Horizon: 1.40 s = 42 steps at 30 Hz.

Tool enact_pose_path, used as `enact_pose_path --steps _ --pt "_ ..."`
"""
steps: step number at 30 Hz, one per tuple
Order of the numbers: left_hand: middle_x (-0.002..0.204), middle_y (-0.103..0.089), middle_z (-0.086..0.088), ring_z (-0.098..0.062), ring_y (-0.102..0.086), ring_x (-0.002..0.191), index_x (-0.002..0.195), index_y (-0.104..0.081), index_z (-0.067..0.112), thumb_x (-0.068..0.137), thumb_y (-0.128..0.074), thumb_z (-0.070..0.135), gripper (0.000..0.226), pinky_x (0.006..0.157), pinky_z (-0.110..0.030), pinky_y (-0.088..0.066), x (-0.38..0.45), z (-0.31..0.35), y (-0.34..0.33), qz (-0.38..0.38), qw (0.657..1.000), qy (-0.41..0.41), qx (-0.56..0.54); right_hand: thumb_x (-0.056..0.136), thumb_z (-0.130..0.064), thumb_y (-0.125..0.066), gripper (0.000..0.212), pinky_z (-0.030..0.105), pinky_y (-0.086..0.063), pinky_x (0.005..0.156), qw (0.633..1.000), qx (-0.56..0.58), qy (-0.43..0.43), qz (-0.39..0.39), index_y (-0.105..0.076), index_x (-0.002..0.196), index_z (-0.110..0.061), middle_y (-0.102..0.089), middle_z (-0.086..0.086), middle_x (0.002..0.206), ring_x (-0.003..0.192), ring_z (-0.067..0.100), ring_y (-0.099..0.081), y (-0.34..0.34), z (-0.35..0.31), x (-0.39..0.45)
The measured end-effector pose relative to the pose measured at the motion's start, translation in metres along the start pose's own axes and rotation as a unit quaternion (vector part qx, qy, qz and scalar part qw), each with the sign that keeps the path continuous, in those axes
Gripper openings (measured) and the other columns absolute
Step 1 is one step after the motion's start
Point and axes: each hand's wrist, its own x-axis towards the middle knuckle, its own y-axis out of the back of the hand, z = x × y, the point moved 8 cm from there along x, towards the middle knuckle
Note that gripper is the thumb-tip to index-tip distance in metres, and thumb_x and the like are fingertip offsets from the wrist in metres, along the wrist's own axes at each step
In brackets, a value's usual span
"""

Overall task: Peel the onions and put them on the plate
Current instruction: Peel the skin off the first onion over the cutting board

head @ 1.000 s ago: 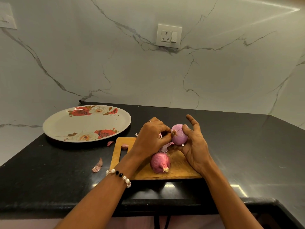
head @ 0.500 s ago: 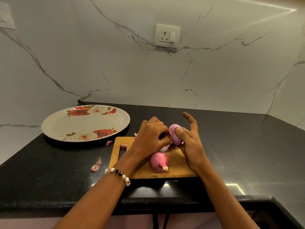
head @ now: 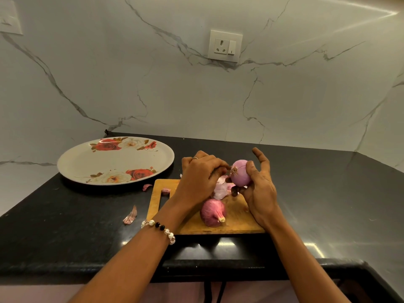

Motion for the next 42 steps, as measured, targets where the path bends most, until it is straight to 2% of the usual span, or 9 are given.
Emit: enact_pose_path --steps 4,10,13,17,20,22,27,33,42 --pt "0.101 -0.072 0.000 -0.018 -0.063 0.093 0.120 -0.065 0.017 0.082 -0.065 0.034 0.042 0.078 -0.039 -0.049 0.000 0.012 -0.003 -0.034 0.998 -0.044 -0.029 0.094 -0.041 -0.056 0.050 0.046 -0.059 0.084 1.000 -0.008 0.004 -0.015 -0.037 0.140 -0.042 -0.053 0.021 0.135 0.111 0.035 -0.066 -0.003 0.000 -0.001" --pt "0.083 -0.074 -0.002 -0.012 -0.064 0.073 0.099 -0.073 0.011 0.079 -0.072 0.024 0.024 0.072 -0.009 -0.036 0.000 0.014 0.007 -0.018 0.999 -0.044 -0.019 0.096 -0.036 -0.044 0.059 0.048 -0.056 0.094 0.992 -0.102 0.024 -0.065 -0.023 0.151 -0.034 -0.074 -0.002 0.096 0.102 0.026 -0.069 -0.018 -0.006 -0.007" --pt "0.076 -0.072 -0.004 -0.010 -0.063 0.067 0.091 -0.075 0.009 0.081 -0.068 0.020 0.016 0.064 -0.019 -0.050 -0.001 0.013 0.010 -0.006 0.998 -0.022 -0.055 0.095 -0.037 -0.044 0.060 0.048 -0.055 0.094 0.990 -0.121 0.039 -0.060 -0.022 0.151 -0.032 -0.072 -0.001 0.090 0.098 0.025 -0.070 -0.018 -0.009 -0.009" --pt "0.078 -0.072 -0.004 -0.008 -0.061 0.069 0.088 -0.075 0.008 0.081 -0.071 0.017 0.012 0.064 -0.021 -0.053 -0.001 0.012 0.013 -0.001 0.996 0.004 -0.086 0.103 -0.026 -0.041 0.052 0.043 -0.060 0.085 0.992 -0.102 0.046 -0.050 -0.023 0.151 -0.029 -0.066 0.002 0.088 0.091 0.025 -0.069 -0.017 -0.009 -0.008" --pt "0.080 -0.069 0.004 -0.001 -0.061 0.073 0.090 -0.074 0.010 0.082 -0.072 0.015 0.010 0.069 -0.015 -0.052 -0.002 0.009 0.014 0.010 0.991 0.043 -0.123 0.098 -0.031 -0.043 0.050 0.027 -0.059 0.064 0.995 -0.076 0.041 -0.056 -0.028 0.145 -0.035 -0.058 0.008 0.112 0.085 0.021 -0.068 -0.018 -0.010 -0.009" --pt "0.082 -0.066 0.010 0.005 -0.060 0.079 0.094 -0.074 0.009 0.082 -0.071 0.014 0.013 0.072 -0.010 -0.050 -0.003 0.008 0.015 0.015 0.988 0.066 -0.141 0.093 -0.036 -0.044 0.051 0.024 -0.057 0.062 0.995 -0.067 0.040 -0.062 -0.030 0.141 -0.039 -0.054 0.012 0.121 0.086 0.021 -0.068 -0.019 -0.011 -0.010" --pt "0.091 -0.071 -0.004 -0.006 -0.063 0.078 0.102 -0.071 0.006 0.087 -0.066 0.014 0.018 0.077 -0.011 -0.051 -0.004 0.006 0.013 0.012 0.982 0.106 -0.158 0.094 -0.036 -0.045 0.056 0.027 -0.056 0.056 0.993 -0.075 0.059 -0.065 -0.026 0.147 -0.034 -0.060 0.011 0.097 0.080 0.026 -0.065 -0.019 -0.012 -0.011" --pt "0.088 -0.069 -0.006 -0.012 -0.061 0.079 0.098 -0.067 0.006 0.090 -0.062 0.013 0.012 0.074 -0.019 -0.053 -0.002 0.006 0.006 -0.006 0.991 0.091 -0.094 0.091 -0.044 -0.050 0.055 0.030 -0.058 0.076 0.980 -0.164 0.106 -0.049 -0.030 0.142 -0.040 -0.058 0.009 0.112 0.098 0.021 -0.067 -0.016 -0.014 -0.012" --pt "0.089 -0.068 -0.012 -0.010 -0.052 0.080 0.096 -0.068 0.002 0.090 -0.061 0.012 0.014 0.070 -0.013 -0.039 0.000 0.008 0.001 -0.033 0.999 0.035 -0.025 0.091 -0.040 -0.052 0.050 0.024 -0.057 0.075 0.970 -0.194 0.138 -0.050 -0.033 0.137 -0.038 -0.056 0.000 0.109 0.095 0.008 -0.067 -0.017 -0.019 -0.012"
